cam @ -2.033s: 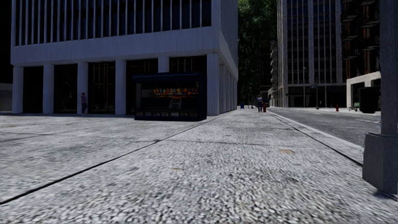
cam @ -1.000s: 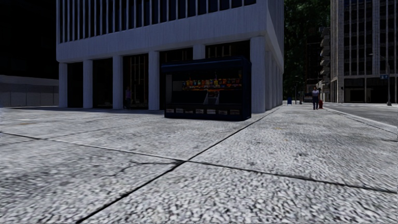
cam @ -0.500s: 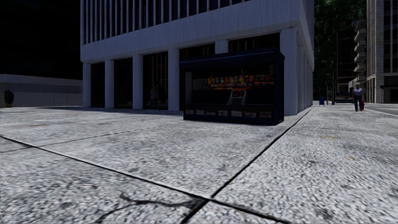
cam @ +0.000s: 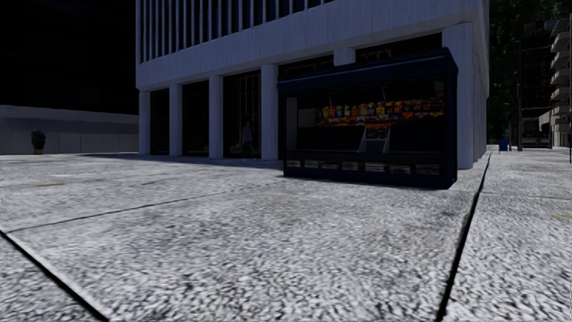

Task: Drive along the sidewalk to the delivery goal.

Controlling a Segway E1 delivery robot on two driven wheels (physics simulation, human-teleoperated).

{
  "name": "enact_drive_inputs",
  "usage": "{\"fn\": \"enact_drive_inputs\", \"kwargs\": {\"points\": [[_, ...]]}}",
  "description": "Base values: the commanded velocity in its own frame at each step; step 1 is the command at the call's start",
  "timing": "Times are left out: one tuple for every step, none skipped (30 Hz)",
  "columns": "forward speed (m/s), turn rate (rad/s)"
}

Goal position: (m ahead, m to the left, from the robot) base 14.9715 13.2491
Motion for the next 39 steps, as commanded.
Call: {"fn": "enact_drive_inputs", "kwargs": {"points": [[2.0, 0.39], [2.0, 0.39], [2.0, 0.39], [2.0, 0.39], [2.0, 0.39], [2.0, 0.39], [2.0, 0.4], [2.0, 0.44], [2.0, 0.49], [2.0, 0.52], [2.0, 0.52], [2.0, 0.53], [2.0, 0.53], [2.0, 0.53], [2.0, 0.53], [2.0, 0.53], [2.0, 0.53], [2.0, 0.53], [2.0, 0.53], [2.0, 0.53], [2.0, 0.54], [2.0, 0.54], [2.0, 0.54], [2.0, 0.54], [2.0, 0.54], [2.0, 0.54], [2.0, 0.54], [2.0, 0.54], [2.0, 0.54], [2.0, 0.54], [2.0, 0.54], [2.0, 0.49], [2.0, 0.42], [2.0, 0.42], [2.0, 0.39], [2.0, 0.39], [2.0, 0.39], [2.0, 0.39], [2.0, 0.39]]}}
